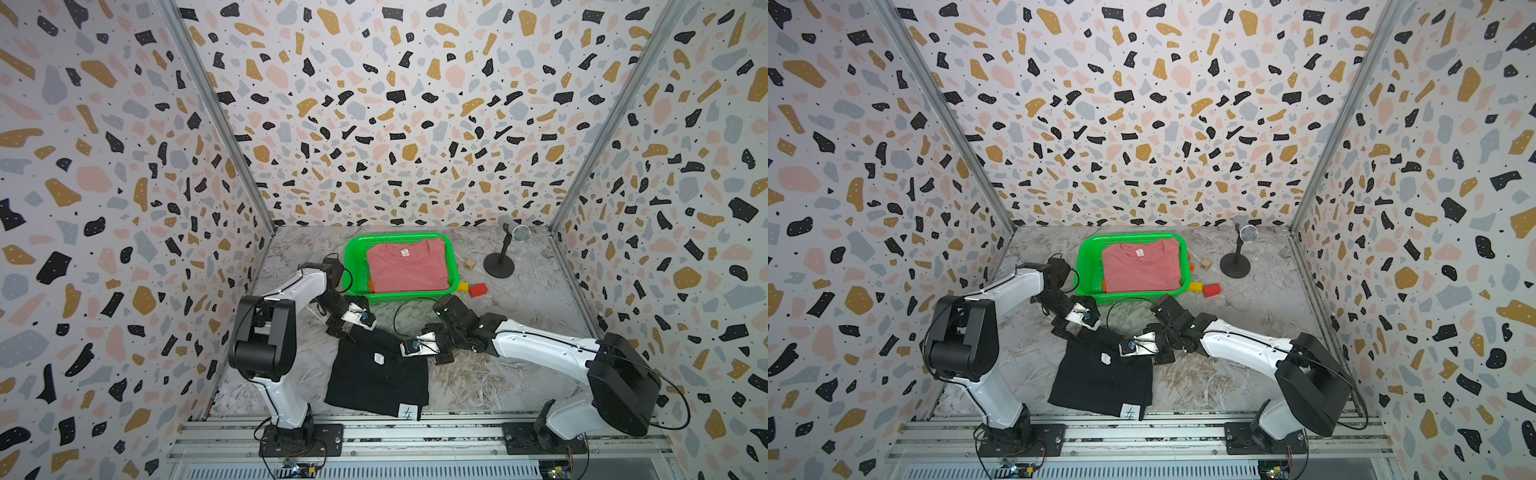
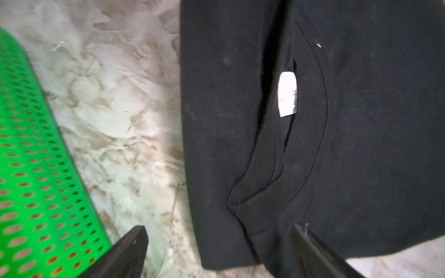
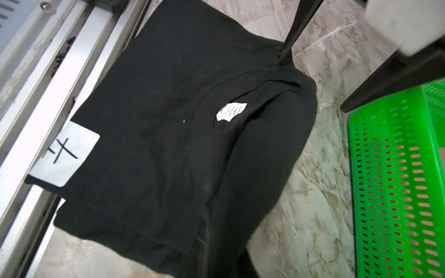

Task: Put the folded t-shirts into the basket
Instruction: Pick up the T-shirt from the center of the board.

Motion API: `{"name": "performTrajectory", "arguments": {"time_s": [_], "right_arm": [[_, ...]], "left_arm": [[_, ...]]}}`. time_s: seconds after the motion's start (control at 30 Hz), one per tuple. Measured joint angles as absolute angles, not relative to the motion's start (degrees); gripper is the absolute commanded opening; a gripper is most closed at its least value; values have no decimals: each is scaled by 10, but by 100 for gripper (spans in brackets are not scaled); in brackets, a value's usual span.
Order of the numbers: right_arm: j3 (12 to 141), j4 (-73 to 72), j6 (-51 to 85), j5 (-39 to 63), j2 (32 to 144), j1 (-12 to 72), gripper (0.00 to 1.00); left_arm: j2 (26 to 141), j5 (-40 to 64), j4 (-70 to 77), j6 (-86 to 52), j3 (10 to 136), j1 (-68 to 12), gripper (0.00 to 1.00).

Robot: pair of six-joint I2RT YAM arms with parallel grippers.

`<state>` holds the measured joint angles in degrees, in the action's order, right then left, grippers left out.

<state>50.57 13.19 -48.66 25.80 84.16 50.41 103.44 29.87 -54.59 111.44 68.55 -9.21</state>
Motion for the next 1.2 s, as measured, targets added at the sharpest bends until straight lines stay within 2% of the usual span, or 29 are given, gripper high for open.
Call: {"name": "performTrajectory", "arguments": {"time_s": [0.1,0.37,0.47,0.67,0.73,0.8,0.83,1.03,1.2], "right_arm": [[506,135,-490,258,832,506,0],[506,135,-493,254,817,511,0],[506,137,-494,251,817,511,0],[506,139,-491,246,817,511,0],[506,139,-484,245,817,511,0],[506,138,-474,243,817,512,0],[506,137,-468,241,817,511,0],[506,133,-416,230,816,511,0],[515,136,-352,233,805,494,0]], "left_arm": [[1052,274,-547,1129,684,-100,87],[1052,245,-563,1147,680,-103,49],[1052,244,-570,1146,680,-103,38],[1051,242,-583,1141,680,-103,24],[1047,240,-589,1138,680,-103,16],[1040,237,-596,1133,680,-103,3],[1037,236,-600,1131,680,-103,0],[1019,224,-639,1129,696,-103,0],[1018,218,-697,1105,763,-103,0]]}}
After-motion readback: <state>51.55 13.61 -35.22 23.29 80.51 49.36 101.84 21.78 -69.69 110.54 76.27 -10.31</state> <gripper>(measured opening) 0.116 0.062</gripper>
